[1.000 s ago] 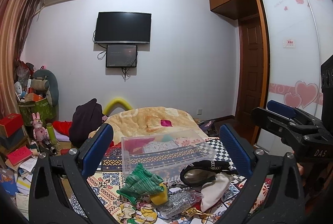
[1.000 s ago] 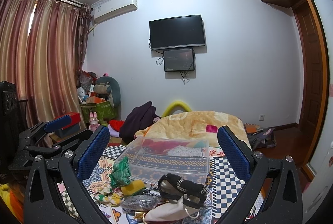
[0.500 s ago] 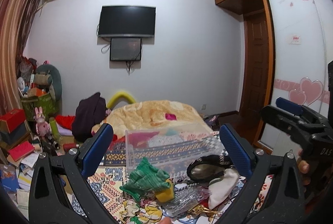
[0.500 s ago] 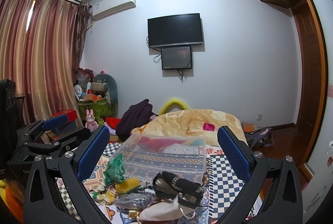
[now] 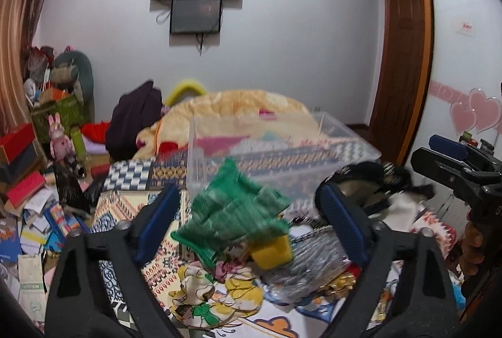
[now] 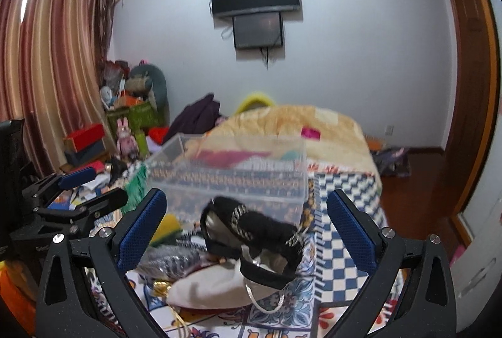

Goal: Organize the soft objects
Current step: 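Grasp the green knitted cloth with the left tool while the right tool grasps the black cap, then carry both items over the clear plastic box and open both tools, then grasp the yellow-green sponge with the left tool while the right tool grasps the white drawstring pouch, then carry sponge and pouch into the clear box and open both tools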

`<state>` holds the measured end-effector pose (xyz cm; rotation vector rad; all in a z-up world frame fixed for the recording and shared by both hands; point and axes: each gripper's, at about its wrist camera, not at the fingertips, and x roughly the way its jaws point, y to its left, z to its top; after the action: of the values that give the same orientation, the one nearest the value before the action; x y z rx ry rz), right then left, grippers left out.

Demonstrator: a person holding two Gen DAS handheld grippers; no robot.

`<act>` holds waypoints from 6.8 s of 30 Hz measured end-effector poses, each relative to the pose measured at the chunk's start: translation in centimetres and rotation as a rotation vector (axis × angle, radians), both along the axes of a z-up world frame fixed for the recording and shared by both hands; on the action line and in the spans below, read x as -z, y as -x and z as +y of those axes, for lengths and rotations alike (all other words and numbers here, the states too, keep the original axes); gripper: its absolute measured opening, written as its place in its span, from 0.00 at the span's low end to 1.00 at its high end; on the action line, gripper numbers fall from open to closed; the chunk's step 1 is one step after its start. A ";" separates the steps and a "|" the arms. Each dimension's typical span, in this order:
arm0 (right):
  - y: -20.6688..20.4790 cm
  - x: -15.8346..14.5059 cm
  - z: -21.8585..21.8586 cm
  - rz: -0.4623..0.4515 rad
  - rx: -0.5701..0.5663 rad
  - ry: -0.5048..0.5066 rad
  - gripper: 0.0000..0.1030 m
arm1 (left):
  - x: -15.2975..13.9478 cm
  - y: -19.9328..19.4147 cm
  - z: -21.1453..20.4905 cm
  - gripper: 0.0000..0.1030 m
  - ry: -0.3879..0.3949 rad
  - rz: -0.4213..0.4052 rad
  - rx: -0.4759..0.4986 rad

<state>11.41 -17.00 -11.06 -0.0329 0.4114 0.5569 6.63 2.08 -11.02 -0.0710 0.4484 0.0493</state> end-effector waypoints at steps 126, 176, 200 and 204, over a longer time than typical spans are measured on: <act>-1.1 2.6 -0.2 0.125 -0.016 0.119 0.87 | 4.2 -2.2 0.2 0.66 0.030 0.179 0.124; -5.2 -3.3 4.8 -0.093 -0.042 0.114 0.12 | -2.1 -4.2 2.4 0.33 0.022 0.050 0.080; -9.8 1.1 7.5 0.116 -0.084 0.244 0.16 | 0.8 -10.3 2.5 0.33 0.019 0.202 0.053; -9.4 1.0 7.5 0.118 -0.098 0.258 0.33 | 0.7 -10.0 2.3 0.38 0.006 0.196 0.058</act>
<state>20.77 -9.54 -12.08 -0.2699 0.5972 0.6008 16.61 4.33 -11.72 -0.0594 0.6463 -0.0028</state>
